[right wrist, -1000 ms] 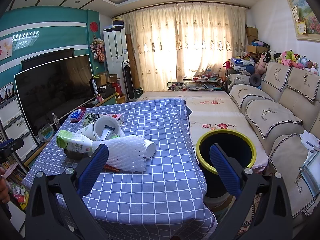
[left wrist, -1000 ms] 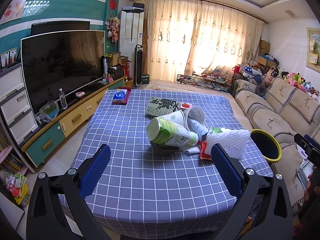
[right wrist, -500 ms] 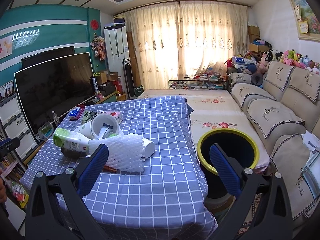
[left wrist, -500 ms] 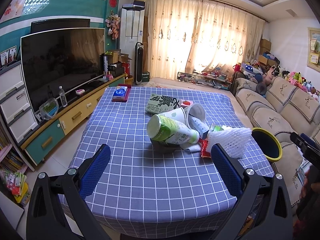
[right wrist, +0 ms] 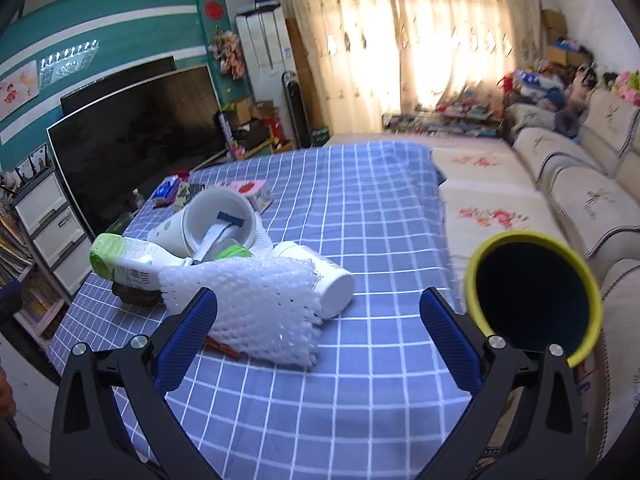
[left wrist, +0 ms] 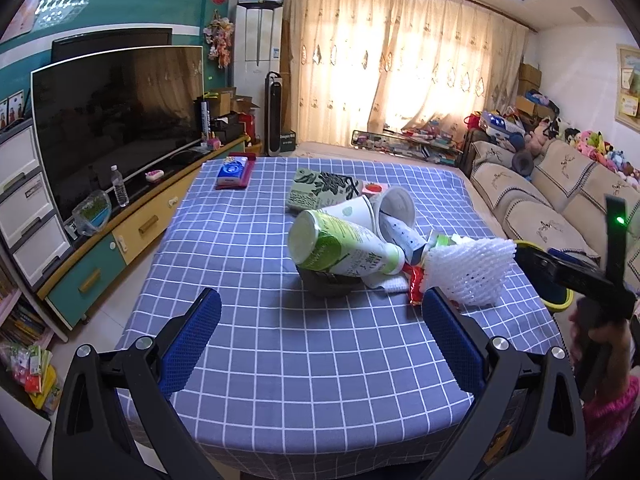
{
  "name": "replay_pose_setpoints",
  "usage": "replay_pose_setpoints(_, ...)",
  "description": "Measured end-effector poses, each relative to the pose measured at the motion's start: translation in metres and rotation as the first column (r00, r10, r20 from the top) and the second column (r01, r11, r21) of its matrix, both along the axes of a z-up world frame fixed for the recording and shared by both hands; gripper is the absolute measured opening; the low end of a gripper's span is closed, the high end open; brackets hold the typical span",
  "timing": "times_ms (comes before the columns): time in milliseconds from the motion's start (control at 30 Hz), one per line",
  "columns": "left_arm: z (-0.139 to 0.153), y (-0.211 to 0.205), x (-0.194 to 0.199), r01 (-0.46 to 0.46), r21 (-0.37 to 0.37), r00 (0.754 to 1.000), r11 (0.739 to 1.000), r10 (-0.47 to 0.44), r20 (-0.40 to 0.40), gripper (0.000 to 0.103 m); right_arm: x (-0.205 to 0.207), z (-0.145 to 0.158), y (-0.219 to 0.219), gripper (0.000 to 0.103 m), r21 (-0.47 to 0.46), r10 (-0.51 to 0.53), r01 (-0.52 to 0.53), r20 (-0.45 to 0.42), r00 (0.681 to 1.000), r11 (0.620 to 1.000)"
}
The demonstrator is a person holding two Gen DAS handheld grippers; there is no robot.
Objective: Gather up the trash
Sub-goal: 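Grasp the white foam fruit net from the pile with the right gripper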
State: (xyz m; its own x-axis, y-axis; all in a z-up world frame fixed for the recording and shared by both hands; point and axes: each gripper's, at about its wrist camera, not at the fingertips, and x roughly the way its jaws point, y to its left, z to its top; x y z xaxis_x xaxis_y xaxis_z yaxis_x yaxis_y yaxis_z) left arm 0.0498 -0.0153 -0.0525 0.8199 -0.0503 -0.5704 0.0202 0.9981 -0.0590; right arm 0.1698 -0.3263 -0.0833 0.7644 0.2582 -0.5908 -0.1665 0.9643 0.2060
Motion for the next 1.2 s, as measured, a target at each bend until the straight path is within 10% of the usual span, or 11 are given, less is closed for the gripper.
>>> replay_pose_setpoints(400, -0.017, -0.004, 0.027, 0.02, -0.012, 0.999, 1.0, -0.021, -0.033, 0.099, 0.042, -0.014, 0.023, 0.096, -0.004, 0.151, -0.151, -0.068, 0.986, 0.988)
replay_pose_setpoints(700, -0.026, -0.004, 0.033, 0.023, -0.028, 0.998, 0.999, -0.024, -0.051, 0.099, 0.012, -0.014, 0.026, 0.02, 0.042, 0.224, -0.221, -0.072, 0.972, 0.974)
replay_pose_setpoints(1200, -0.018, -0.011, 0.02, 0.041, -0.026, 0.999, 0.999, -0.041, -0.027, 0.099, -0.065, 0.035, -0.001, 0.012, 0.077, 0.184, -0.189, 0.068, 0.98, 0.979)
